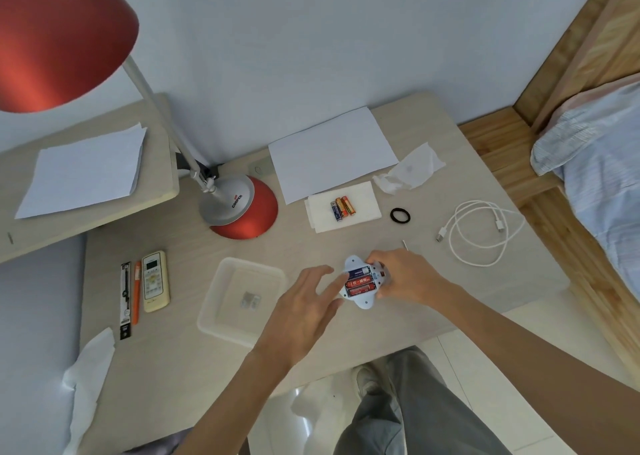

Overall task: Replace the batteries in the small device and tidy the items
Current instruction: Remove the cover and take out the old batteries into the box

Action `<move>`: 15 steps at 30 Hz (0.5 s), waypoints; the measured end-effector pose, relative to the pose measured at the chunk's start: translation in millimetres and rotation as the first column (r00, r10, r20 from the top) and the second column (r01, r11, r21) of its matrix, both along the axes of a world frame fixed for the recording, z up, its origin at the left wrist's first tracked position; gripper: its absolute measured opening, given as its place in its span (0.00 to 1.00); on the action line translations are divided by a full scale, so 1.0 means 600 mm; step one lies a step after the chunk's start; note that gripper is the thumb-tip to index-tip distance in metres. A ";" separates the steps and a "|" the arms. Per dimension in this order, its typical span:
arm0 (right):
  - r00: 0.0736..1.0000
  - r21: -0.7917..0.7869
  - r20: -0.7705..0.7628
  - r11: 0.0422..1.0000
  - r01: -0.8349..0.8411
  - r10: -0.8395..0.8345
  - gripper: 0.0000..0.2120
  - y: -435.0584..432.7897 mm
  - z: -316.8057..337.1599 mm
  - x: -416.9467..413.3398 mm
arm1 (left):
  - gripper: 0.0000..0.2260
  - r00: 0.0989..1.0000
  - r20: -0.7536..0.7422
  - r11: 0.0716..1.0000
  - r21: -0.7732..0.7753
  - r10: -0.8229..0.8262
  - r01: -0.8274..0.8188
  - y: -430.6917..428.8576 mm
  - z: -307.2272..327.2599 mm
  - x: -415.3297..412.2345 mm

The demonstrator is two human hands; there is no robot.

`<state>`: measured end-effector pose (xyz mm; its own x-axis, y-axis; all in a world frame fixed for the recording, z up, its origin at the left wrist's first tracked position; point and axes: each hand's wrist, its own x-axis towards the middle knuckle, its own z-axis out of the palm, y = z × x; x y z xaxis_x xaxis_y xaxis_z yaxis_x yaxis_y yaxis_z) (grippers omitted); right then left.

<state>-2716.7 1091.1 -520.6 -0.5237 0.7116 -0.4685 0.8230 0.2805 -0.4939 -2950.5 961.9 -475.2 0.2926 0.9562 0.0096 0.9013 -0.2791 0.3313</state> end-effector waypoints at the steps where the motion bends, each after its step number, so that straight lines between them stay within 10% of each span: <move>1: 1.000 0.001 -0.001 1.000 0.001 -0.001 0.27 0.000 -0.001 0.000 | 0.20 1.000 -0.010 1.000 -0.013 -0.017 0.017 0.012 -0.007 0.000; 15: 1.000 0.040 -0.017 0.999 -0.014 0.014 0.22 0.002 -0.013 -0.004 | 0.30 0.974 -0.093 0.942 -0.287 -0.209 0.175 0.116 -0.071 0.011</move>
<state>-2719.3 1092.1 -528.4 -0.5416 0.7221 -0.4304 0.8101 0.3117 -0.4965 -2943.9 1031.4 -517.8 0.4535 0.8420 -0.2922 0.8774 -0.3642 0.3124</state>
